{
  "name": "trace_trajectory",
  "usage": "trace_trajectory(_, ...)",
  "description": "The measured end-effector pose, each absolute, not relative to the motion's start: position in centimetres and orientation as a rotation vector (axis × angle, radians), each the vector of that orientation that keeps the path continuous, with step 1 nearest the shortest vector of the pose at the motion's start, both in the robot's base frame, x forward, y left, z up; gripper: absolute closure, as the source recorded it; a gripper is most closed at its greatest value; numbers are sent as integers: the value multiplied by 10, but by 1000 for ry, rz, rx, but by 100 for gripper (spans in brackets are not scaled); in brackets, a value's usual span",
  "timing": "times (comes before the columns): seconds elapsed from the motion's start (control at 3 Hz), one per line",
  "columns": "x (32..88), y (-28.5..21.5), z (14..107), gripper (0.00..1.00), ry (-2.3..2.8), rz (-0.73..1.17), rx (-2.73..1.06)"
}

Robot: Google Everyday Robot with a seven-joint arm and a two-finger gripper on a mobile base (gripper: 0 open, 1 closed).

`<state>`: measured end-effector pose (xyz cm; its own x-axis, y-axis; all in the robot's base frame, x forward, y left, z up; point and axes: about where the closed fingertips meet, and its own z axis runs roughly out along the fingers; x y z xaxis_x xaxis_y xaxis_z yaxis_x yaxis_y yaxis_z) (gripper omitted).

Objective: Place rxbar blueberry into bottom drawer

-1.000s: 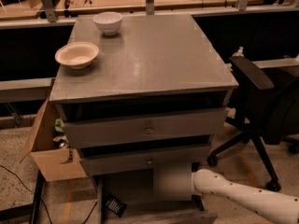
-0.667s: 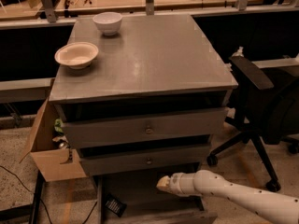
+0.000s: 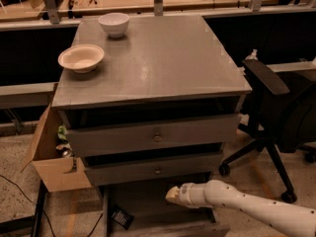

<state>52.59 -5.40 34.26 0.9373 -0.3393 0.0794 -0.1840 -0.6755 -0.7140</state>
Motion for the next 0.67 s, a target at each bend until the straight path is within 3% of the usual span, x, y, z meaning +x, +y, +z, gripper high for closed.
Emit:
trace_trajectory(0.33, 525, -52, 342, 11, 366, -261, -2326)
trace_trajectory(0.67, 525, -51, 341, 0, 364, -258, -2325)
